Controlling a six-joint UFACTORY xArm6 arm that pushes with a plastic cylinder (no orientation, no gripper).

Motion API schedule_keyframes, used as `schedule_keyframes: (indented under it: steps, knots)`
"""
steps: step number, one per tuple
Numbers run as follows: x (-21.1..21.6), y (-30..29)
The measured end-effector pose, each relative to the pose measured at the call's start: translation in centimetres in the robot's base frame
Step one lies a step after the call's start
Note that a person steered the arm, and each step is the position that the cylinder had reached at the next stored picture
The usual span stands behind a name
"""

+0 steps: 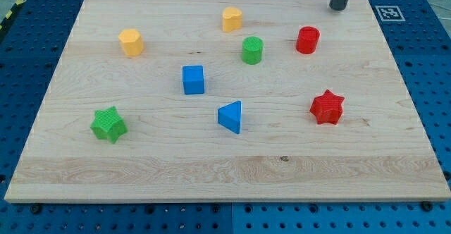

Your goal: Move your arm to the top of the red circle

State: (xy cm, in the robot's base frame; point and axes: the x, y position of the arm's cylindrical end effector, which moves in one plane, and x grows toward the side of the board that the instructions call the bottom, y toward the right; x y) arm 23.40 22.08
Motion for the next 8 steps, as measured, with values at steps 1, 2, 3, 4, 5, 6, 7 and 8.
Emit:
schedule_keyframes:
  steps: [1,2,3,4,5,6,7,8]
  knots:
    - [0.0,-0.6]
    - [0.0,-0.8]
    - [0.0,-0.9]
    - [-0.1,-1.2]
    - [-0.1,-1.5]
    - [0.1,-1.7]
    - [1.9,-1.7]
    - [2.3,-2.9]
